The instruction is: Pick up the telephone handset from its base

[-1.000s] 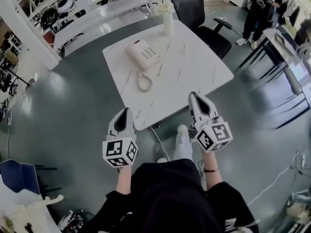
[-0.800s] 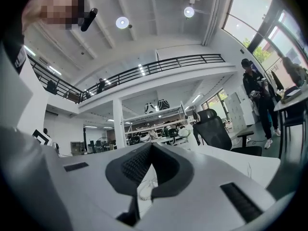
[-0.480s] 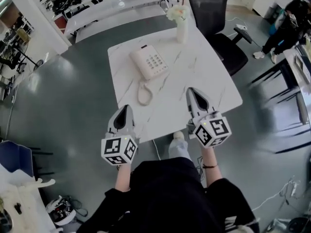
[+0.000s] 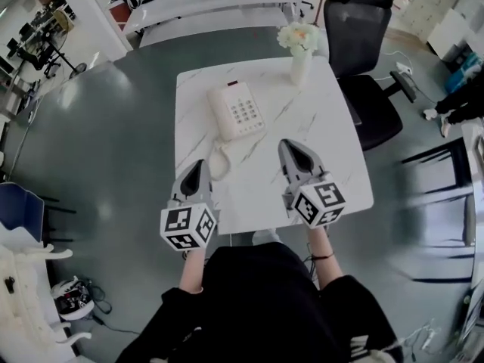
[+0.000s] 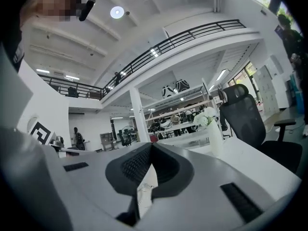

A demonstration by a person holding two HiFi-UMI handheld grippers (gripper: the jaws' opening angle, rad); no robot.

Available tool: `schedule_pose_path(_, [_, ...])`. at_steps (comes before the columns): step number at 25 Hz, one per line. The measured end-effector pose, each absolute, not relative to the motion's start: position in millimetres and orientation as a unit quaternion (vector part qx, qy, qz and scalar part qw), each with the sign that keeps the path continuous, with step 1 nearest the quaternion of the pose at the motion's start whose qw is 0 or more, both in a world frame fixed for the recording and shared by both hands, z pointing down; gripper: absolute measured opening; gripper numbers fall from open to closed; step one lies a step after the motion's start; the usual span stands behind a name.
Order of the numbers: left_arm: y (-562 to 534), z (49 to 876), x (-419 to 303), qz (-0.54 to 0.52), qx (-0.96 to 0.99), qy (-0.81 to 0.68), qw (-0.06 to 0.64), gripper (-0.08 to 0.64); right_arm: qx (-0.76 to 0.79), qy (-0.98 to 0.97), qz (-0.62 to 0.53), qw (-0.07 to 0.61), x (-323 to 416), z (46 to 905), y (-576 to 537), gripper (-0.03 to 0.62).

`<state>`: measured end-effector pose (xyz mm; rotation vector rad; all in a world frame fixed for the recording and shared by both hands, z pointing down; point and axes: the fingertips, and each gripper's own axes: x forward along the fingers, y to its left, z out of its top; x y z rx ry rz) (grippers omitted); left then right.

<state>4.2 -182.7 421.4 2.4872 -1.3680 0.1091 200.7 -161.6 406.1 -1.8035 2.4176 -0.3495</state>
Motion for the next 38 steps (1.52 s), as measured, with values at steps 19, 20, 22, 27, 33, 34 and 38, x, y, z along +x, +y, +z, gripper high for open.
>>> schedule_pose_path(19, [-261,478,47,0.057,0.795,-0.565,0.212,0.000,-0.517,0.841,-0.156,0.007,207,463,-264,-0.009])
schedule_pose_path(20, [-267,483,48,0.058,0.794,-0.566,0.215,0.000,-0.516,0.842,-0.158,0.005,205,467,-270,-0.009])
schedule_pose_path(22, [-279,491,51,0.067,0.789,-0.569,0.221,0.000,-0.516,0.841,-0.165,0.004,202,474,-280,-0.009])
schedule_pose_path(27, [-310,513,62,0.087,0.778,-0.575,0.238,0.002,-0.523,0.833,-0.179,0.004,204,488,-306,-0.009])
schedule_pose_path(33, [-341,537,67,0.095,0.766,-0.582,0.255,0.046,-0.524,0.831,-0.189,0.003,198,503,-334,-0.009])
schedule_pose_path(34, [-345,541,67,0.097,0.764,-0.583,0.259,0.060,-0.522,0.831,-0.192,0.003,197,505,-337,-0.009])
schedule_pose_path(38, [-363,554,73,0.104,0.757,-0.587,0.267,0.107,-0.520,0.830,-0.204,0.006,195,517,-346,-0.009])
